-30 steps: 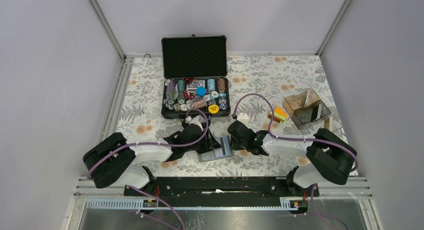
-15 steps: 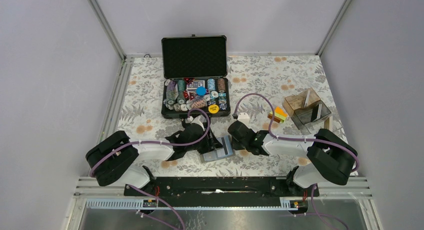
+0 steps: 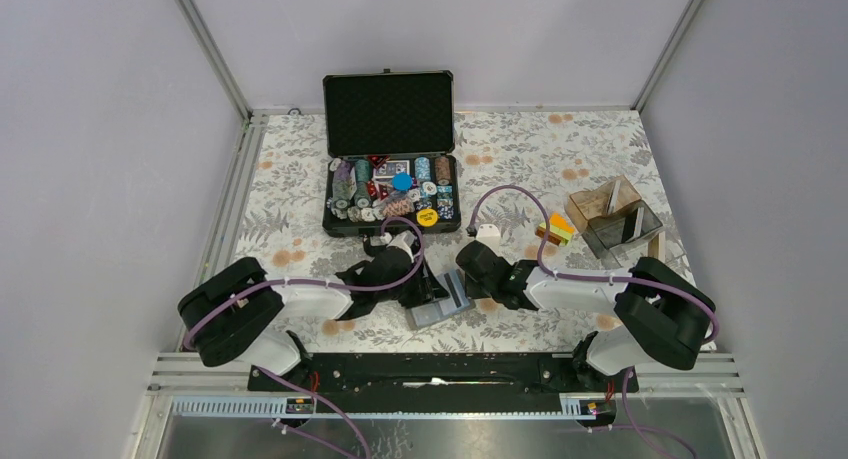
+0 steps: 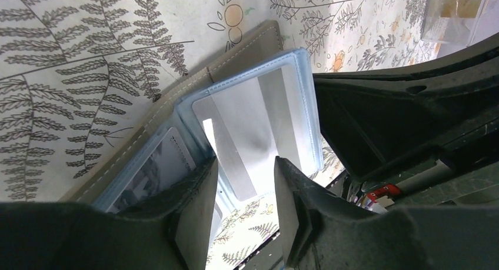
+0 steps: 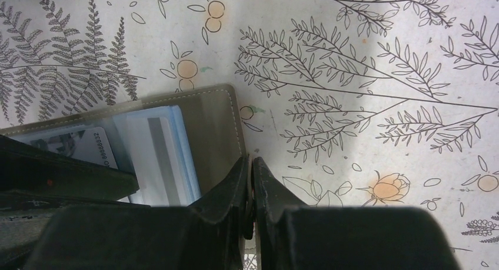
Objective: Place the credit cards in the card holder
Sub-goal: Insert the credit card into the card holder.
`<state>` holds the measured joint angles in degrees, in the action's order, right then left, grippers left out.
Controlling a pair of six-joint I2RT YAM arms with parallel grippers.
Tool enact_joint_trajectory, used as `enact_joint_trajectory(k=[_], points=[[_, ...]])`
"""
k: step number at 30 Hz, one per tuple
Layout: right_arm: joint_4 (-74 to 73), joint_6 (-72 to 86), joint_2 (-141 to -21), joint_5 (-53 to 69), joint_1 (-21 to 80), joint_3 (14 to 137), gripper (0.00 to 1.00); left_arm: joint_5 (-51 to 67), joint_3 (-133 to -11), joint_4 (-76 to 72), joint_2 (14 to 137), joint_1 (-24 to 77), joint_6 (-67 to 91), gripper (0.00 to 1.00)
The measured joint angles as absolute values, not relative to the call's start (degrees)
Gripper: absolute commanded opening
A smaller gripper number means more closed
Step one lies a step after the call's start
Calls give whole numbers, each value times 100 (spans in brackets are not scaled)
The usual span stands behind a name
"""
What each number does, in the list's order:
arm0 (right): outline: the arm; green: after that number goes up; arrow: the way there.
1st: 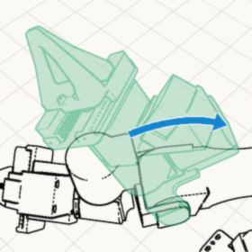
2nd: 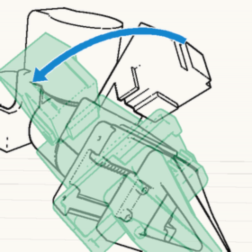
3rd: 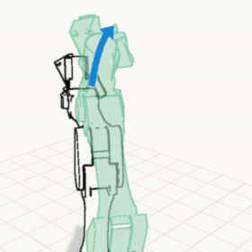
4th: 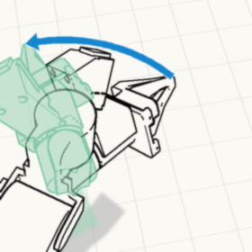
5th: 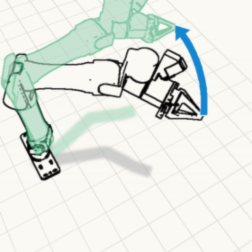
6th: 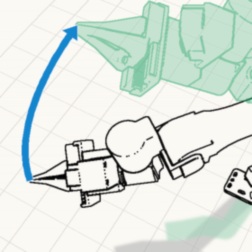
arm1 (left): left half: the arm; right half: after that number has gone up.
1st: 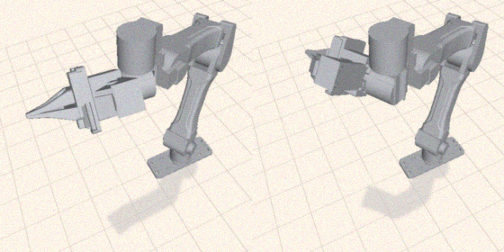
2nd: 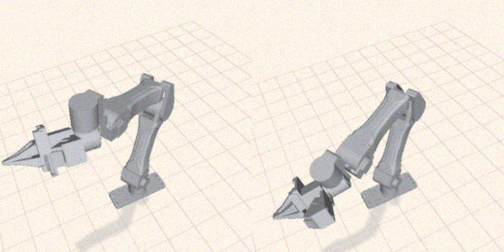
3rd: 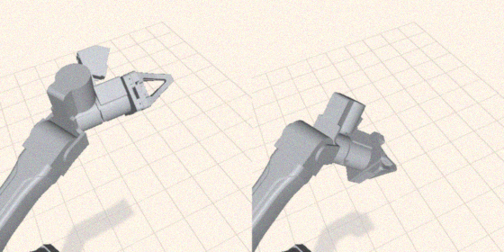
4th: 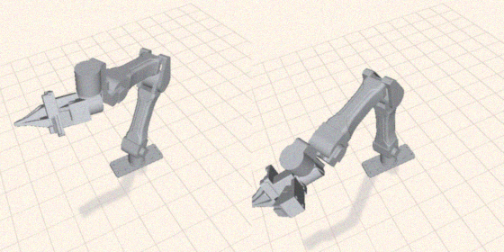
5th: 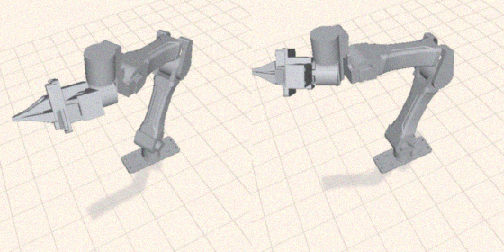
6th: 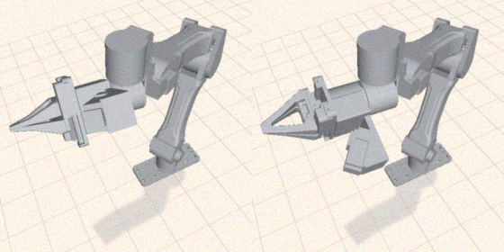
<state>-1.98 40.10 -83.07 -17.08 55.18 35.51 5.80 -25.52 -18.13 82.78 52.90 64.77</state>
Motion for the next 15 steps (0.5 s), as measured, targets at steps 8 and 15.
enact_joint_trajectory(k=[8, 15], points=[[-351, 4007, -8250, -1811, 5518, 3551, 7, 580, -2552, -2010, 8309, 5367, 6497, 36], [-819, 4051, -7979, -1949, 5520, 3551, 36, 521, -2580, -2156, 8191, 5382, 6460, 47]])
